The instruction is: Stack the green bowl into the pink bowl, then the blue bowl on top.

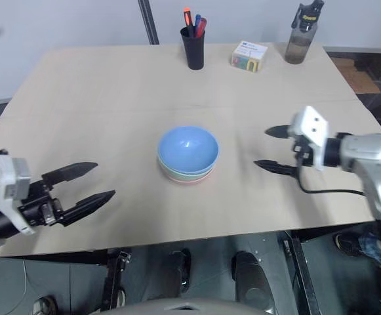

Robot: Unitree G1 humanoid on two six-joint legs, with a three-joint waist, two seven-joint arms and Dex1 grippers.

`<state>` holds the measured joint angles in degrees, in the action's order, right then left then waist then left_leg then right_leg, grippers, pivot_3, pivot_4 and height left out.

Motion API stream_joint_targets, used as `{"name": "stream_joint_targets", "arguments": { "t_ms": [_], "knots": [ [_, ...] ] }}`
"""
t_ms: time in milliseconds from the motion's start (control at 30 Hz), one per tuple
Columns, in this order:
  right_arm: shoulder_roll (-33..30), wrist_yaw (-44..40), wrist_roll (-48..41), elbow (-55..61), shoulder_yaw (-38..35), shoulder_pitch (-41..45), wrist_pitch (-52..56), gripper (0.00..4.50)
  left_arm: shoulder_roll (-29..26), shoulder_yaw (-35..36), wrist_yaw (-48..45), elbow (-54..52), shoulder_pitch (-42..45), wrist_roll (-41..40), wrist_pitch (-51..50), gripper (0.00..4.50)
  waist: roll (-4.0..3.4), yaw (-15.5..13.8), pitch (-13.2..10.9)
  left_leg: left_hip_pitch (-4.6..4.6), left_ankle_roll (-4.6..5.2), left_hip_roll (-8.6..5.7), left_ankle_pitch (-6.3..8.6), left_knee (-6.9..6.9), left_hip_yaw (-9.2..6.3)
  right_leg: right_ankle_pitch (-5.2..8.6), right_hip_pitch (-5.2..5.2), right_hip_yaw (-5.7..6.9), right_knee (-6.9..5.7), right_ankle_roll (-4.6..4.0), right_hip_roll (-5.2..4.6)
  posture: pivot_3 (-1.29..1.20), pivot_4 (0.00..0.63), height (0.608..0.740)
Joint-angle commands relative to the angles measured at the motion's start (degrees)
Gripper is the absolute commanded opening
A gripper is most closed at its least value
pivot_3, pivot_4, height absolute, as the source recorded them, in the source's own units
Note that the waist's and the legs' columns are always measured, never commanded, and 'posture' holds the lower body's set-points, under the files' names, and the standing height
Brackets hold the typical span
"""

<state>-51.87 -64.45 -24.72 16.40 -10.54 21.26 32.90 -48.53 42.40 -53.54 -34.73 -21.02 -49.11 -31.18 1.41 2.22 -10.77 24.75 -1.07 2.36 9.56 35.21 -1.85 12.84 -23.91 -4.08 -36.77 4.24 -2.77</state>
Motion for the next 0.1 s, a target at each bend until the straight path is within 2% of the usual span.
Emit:
{"name": "stream_joint_targets", "arguments": {
  "t_ms": [33, 100],
  "knots": [
    [-2.14, 0.08, -2.82, 3.65, -5.27, -2.40, 0.92, 4.39, -1.39, 3.18, -1.68, -0.70, -0.75, -1.33, -0.63, 4.50, 0.02, 0.01, 0.02, -0.05, 0.00, 0.00, 0.00, 0.02, 0.00, 0.10, 0.04, 0.00, 0.00, 0.18, 0.00, 0.00, 0.150, 0.740],
    [-2.96, 0.25, -3.47, 4.25, -6.09, -3.60, 1.07, 4.39, -1.93, 3.09, -2.37, -0.40, -0.92, -0.93, -0.81, 4.50, 0.03, 0.05, 0.03, -0.05, 0.00, 0.00, 0.00, 0.02, 0.00, 0.12, 0.04, -0.01, 0.00, 0.19, -0.01, 0.00, 0.150, 0.740]
  ]
}}
